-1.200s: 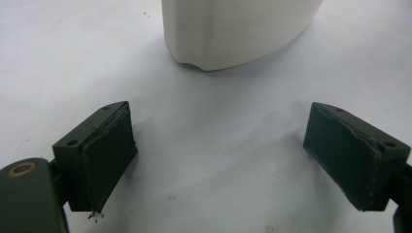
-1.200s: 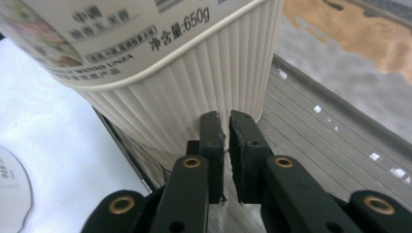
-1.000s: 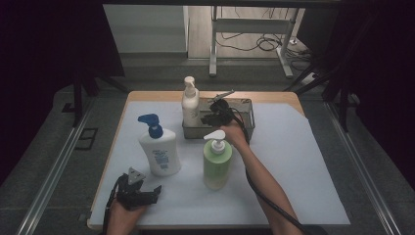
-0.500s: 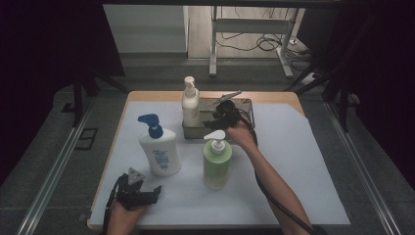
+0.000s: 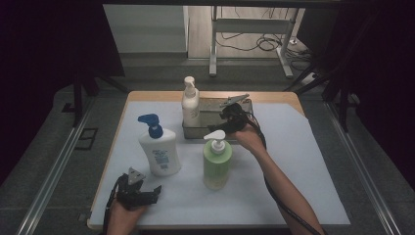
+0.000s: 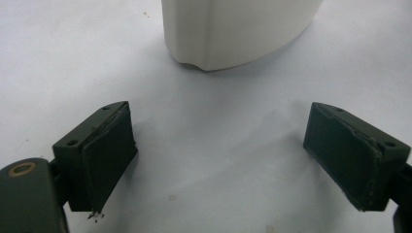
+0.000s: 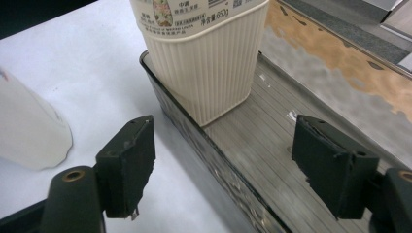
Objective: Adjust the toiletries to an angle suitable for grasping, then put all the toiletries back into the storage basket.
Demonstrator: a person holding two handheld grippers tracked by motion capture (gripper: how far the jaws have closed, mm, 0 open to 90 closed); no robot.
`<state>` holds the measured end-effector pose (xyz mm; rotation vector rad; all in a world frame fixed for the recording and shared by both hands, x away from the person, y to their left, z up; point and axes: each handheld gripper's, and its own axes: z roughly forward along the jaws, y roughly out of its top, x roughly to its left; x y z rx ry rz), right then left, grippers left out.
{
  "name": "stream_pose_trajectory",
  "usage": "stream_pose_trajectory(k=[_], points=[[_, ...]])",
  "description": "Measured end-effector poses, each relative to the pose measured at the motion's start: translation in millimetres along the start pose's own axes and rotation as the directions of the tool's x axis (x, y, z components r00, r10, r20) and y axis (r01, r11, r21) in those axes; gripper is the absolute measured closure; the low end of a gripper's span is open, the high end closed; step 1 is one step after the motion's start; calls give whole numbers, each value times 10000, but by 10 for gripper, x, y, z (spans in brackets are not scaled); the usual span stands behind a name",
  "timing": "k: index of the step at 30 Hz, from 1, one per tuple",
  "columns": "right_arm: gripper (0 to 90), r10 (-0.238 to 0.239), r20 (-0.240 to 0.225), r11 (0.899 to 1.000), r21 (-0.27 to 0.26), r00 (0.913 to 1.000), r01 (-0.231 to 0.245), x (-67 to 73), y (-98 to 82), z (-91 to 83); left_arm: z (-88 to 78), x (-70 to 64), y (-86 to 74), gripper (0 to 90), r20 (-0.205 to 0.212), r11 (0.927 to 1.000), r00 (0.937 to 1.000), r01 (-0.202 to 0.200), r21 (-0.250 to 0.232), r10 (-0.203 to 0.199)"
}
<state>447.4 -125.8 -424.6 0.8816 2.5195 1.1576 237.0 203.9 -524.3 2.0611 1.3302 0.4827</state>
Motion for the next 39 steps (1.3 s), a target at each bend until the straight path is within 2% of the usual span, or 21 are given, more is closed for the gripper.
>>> stream_pose_trajectory(k=[12, 18, 21, 29, 39], points=[[183, -242, 44, 9996, -138, 9997, 243, 24, -117, -197, 0, -1, 0, 108, 7, 10000, 10000, 3, -6, -3], [155, -263, 105, 9996, -72, 9996, 264, 26, -194, -281, -1, -4, -1, 108, -14, 10000, 10000, 2, -10, -2], [144, -382, -2, 9993, 57, 9993, 382, 30, -252, -341, -1, -3, -1, 109, -12, 10000, 10000, 2, -8, -2], [141, -572, 63, 9983, 104, 9983, 571, 36, -362, -466, -1, -4, -1, 109, -15, 10000, 10000, -1, -9, 1], [134, -710, -204, 9974, 120, 9973, 712, 50, -494, -601, -1, -4, -1, 109, -18, 10000, 10000, -6, -8, 6]])
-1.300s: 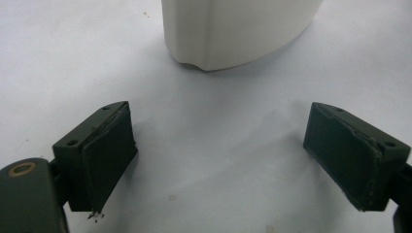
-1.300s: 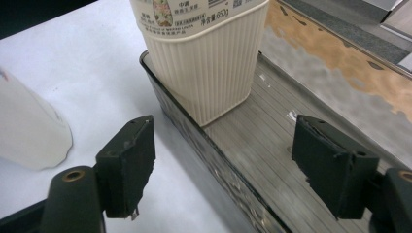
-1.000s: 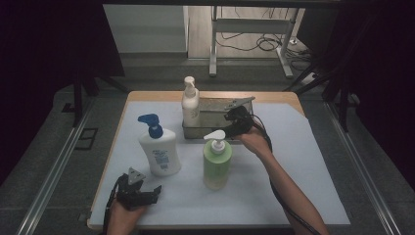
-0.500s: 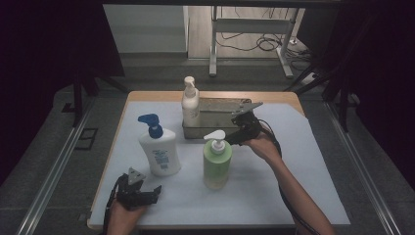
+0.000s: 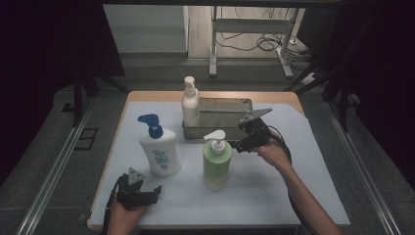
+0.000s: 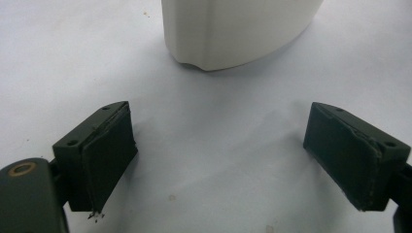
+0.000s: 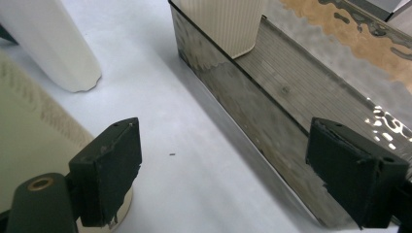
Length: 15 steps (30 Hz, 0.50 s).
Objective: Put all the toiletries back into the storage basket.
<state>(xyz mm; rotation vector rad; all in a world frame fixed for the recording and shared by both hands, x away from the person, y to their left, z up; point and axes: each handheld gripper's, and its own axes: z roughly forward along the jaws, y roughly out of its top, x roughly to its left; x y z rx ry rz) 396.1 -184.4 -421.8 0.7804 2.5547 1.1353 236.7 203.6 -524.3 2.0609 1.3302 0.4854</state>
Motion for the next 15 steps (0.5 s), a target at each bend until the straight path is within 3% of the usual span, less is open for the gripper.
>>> stream_pose_trajectory(k=[15], points=[[30, 238, -102, 9991, -343, 9997, -242, 1, -276, -231, 0, -1, 0, 109, -10, 10000, 10000, -2, -2, 2]])
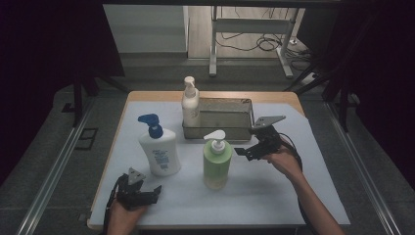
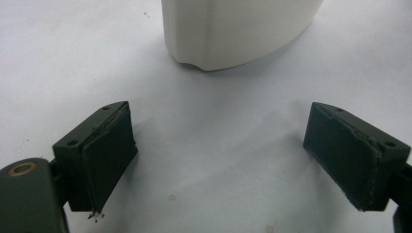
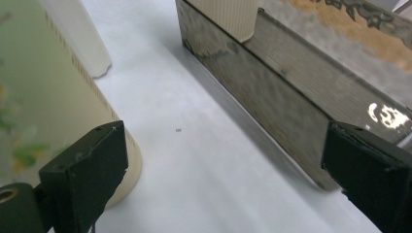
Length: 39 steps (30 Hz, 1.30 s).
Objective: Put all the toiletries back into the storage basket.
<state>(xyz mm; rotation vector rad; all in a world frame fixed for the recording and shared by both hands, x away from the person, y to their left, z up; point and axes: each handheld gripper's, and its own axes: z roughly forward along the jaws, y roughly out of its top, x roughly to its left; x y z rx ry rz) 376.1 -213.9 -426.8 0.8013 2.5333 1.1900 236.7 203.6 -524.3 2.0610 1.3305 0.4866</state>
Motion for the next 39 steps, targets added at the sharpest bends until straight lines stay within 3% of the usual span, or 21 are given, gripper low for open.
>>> stream_pose_trajectory(k=[10, 21, 27, 28, 31, 39], points=[[14, 118, -265, 9999, 112, 9996, -115, 51, -188, -91, 0, 0, 0, 109, 2, 10000, 10000, -3, -2, 3], [0, -35, -901, 9999, 99, 9959, 44, 298, -305, -161, 0, 0, -1, 109, -1, 10000, 10000, -3, -6, 3], [0, -150, -1248, 9998, 124, 9921, 167, 423, -317, -138, 0, 0, -1, 109, -2, 10000, 10000, -5, -8, 5], [0, -50, -1520, 9998, 188, 9884, 80, 469, -309, -123, 0, 0, -1, 109, 5, 10000, 10000, -6, -7, 6], [3, 73, -1752, 9995, 322, 9845, -16, 527, -291, -96, 0, 0, -1, 109, 2, 10000, 10000, -7, -9, 7], [23, -189, -1890, 9995, 223, 9818, 236, 688, -235, -7, 0, 2, 0, 109, -3, 10000, 10000, -38, -5, 38]])
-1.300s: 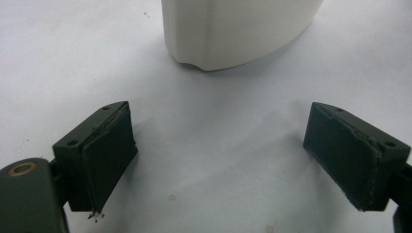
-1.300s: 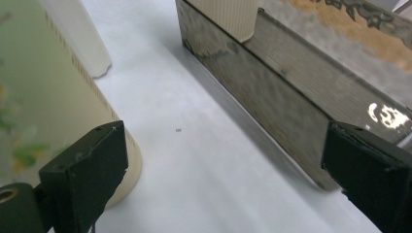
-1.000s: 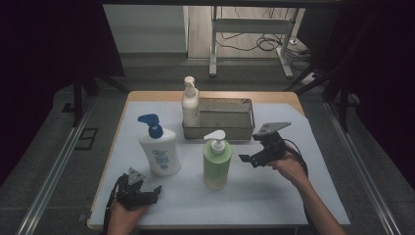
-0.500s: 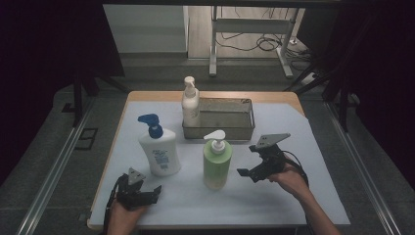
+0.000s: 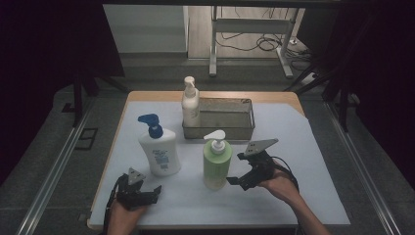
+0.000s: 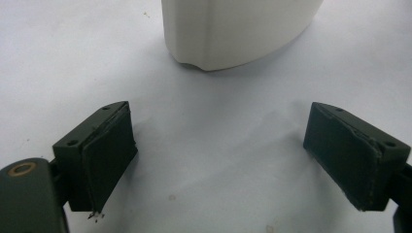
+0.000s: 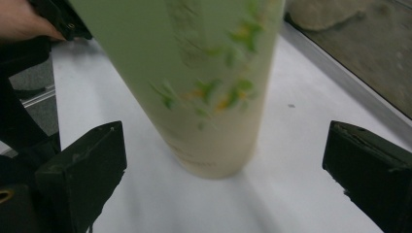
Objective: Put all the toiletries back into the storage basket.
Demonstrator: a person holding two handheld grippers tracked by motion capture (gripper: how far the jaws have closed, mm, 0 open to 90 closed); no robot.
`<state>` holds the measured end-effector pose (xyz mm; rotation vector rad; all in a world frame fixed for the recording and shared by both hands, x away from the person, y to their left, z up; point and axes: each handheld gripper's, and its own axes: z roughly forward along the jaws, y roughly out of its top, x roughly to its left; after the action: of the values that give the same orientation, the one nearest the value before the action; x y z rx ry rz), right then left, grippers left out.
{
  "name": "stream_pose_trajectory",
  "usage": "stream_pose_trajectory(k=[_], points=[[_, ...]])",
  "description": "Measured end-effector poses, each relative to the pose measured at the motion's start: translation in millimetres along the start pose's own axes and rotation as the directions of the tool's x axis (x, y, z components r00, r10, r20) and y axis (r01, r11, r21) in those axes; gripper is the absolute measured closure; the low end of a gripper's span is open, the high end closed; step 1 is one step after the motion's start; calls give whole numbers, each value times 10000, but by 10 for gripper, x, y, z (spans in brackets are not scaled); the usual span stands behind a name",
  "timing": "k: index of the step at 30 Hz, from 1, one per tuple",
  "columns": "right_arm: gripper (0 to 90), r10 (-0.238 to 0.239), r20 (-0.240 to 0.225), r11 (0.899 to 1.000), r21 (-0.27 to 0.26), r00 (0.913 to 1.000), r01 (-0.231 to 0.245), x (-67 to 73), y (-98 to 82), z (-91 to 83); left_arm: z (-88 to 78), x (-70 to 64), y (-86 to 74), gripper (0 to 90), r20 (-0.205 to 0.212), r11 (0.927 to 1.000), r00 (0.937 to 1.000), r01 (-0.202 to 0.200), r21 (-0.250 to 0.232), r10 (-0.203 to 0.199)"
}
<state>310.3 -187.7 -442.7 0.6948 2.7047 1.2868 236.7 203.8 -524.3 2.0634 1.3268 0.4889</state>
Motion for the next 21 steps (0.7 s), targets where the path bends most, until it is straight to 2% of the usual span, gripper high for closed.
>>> stream_pose_trajectory(k=[5, 6, 21], points=[[21, -129, -54, 9998, -125, 9999, 129, 70, 57, 42, 0, 0, 0, 109, 0, 10000, 10000, 1, -1, -1], [25, -206, -36, 9994, -292, 9998, 205, 99, 90, 58, 1, -1, 0, 109, 1, 10000, 10000, 18, -17, -18], [44, -438, 56, 9971, -628, 9990, 441, 192, 256, 188, 2, -2, 0, 109, 0, 10000, 10000, 31, -27, -31]])
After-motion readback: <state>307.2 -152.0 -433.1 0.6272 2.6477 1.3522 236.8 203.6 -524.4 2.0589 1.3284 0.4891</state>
